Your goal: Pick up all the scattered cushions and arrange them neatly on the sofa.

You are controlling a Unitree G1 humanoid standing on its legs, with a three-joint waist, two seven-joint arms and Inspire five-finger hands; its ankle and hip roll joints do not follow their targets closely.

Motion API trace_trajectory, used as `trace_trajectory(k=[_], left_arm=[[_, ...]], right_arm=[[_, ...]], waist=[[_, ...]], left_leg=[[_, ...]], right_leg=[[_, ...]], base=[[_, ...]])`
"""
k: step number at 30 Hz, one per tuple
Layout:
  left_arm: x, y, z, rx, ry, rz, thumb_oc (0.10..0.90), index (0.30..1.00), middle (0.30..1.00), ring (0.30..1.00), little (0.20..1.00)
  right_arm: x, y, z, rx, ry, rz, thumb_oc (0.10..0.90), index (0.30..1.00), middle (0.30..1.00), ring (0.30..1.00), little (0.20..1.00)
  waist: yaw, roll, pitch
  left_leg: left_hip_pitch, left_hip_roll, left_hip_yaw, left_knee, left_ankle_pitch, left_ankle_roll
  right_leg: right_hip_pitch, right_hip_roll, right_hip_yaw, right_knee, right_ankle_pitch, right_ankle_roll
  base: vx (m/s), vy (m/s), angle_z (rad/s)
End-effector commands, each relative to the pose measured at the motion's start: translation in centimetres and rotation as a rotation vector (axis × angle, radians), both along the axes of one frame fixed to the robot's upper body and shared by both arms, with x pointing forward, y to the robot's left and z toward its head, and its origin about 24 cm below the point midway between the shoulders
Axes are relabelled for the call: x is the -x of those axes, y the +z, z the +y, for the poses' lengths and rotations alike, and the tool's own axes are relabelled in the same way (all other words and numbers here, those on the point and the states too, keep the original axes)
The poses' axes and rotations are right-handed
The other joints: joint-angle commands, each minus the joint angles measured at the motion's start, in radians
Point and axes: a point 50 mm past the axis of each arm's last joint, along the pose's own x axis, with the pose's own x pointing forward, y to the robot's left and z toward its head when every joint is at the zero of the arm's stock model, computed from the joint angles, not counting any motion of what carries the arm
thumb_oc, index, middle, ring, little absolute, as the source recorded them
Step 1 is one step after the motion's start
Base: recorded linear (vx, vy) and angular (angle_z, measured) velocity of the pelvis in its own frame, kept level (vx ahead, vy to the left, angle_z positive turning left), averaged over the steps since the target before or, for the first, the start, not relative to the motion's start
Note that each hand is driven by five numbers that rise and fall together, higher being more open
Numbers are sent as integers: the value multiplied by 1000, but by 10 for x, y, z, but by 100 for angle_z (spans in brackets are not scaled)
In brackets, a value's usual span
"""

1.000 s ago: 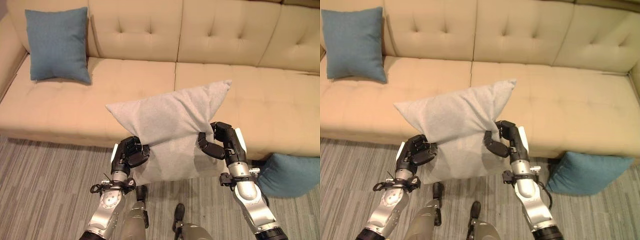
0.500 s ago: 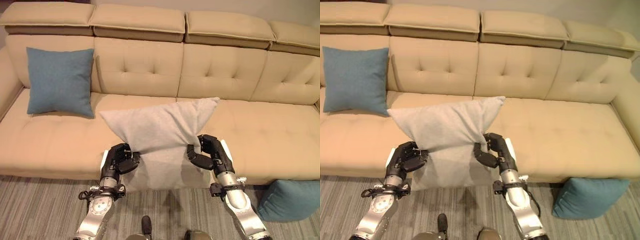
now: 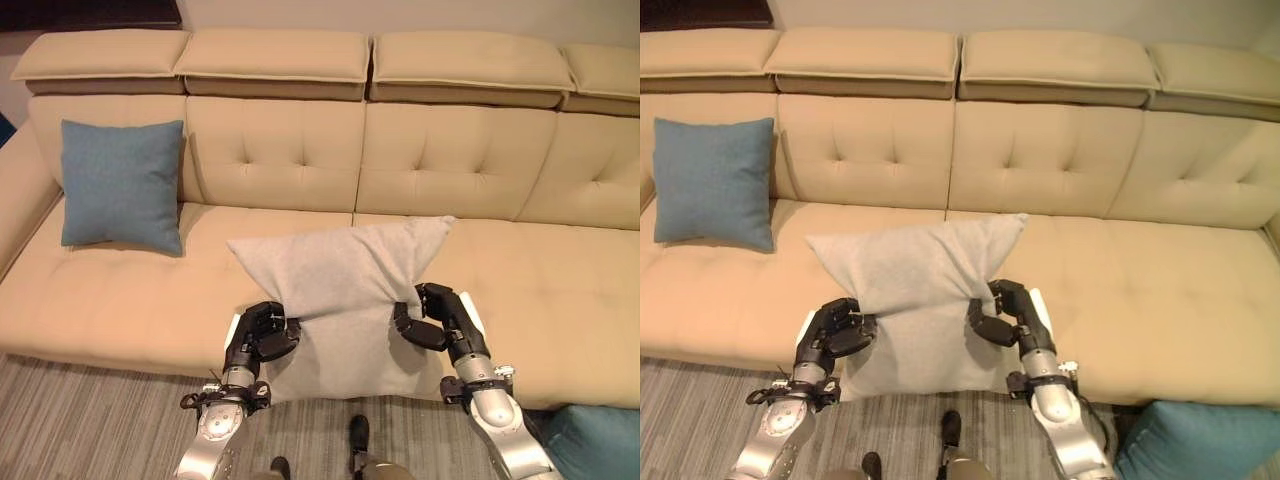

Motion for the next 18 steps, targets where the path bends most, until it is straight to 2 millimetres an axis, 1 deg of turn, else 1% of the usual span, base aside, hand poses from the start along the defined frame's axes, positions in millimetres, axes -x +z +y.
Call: trace_trajectory(k=[1, 2, 4, 5, 6, 7, 9, 12, 13, 15, 18], left_arm=[[-28, 65, -3, 44, -44, -348, 400, 300, 300, 300, 300], [-27, 63, -3, 44, -48, -341, 400, 300, 300, 300, 300], [-27, 62, -3, 37, -49, -333, 400, 300, 300, 300, 300], [-27, 62, -3, 37, -49, -333, 400, 300, 300, 300, 300], [-26, 62, -2, 28, -41, -330, 400, 300, 300, 300, 300], [-25, 61, 0, 23, -32, -328, 400, 300, 300, 300, 300], [-23, 61, 1, 28, -33, -331, 400, 300, 300, 300, 300], [-21, 60, 5, 22, -31, -326, 400, 300, 300, 300, 300], [-21, 60, 5, 22, -31, -326, 400, 300, 300, 300, 300], [-21, 62, 9, 6, -22, -330, 400, 300, 300, 300, 300], [-21, 64, 15, -4, -1, -336, 400, 300, 300, 300, 300]], right_arm=[[-12, 65, 3, -69, 28, -353, 400, 300, 300, 300, 300], [-11, 66, 2, -68, 26, -353, 400, 300, 300, 300, 300], [-11, 64, 0, -70, 16, -348, 400, 300, 300, 300, 300], [-11, 64, 0, -70, 16, -348, 400, 300, 300, 300, 300], [-12, 62, 1, -78, 8, -340, 400, 300, 300, 300, 300], [-12, 61, 1, -88, 0, -337, 400, 300, 300, 300, 300], [-11, 61, 2, -84, 9, -338, 400, 300, 300, 300, 300], [-11, 60, 6, -85, 23, -335, 400, 300, 300, 300, 300], [-10, 60, 6, -86, 24, -334, 400, 300, 300, 300, 300], [-12, 62, 12, -114, 47, -342, 400, 300, 300, 300, 300], [-14, 64, 18, -130, 65, -352, 400, 300, 300, 300, 300]], waist=[[-17, -30, -61], [-14, -31, -65], [-5, -24, -69], [-5, -25, -69], [13, -16, -69], [22, -16, -65], [23, -10, -77], [24, -10, -93], [26, -11, -93], [35, -12, -99], [46, -12, -95]], left_leg=[[12, -17, 26, -116, -87, 27], [17, -16, 27, -158, -82, 30], [4, -13, 24, -253, -42, 26], [8, -15, 24, -259, -39, 26], [-21, -24, -3, -335, 25, 15], [-42, -30, -15, -345, 43, 10], [-6, -29, -14, -397, 44, 15], [44, -44, -11, -420, 37, 27], [46, -44, -9, -422, 37, 27], [74, -54, 12, -422, 14, 47], [99, -63, 35, -419, -12, 73]], right_leg=[[77, -10, 10, 43, -124, 105], [89, -10, 10, 36, -129, 109], [110, -2, 8, 28, -142, 113], [111, -4, 8, 28, -143, 114], [136, 13, 20, 24, -162, 115], [151, 16, 27, 25, -173, 114], [157, 18, 30, 31, -182, 118], [163, 2, 44, 46, -185, 126], [164, 1, 46, 47, -186, 127], [157, -27, 55, 80, -191, 144], [122, -53, 69, 162, -185, 165]], base=[[192, -17, 15], [209, 18, 2], [168, 44, -5], [196, 69, -5], [190, 76, -7], [258, 121, -15], [209, 122, -47], [166, 131, -27], [132, 159, -29], [116, 208, -28], [60, 158, -32]])
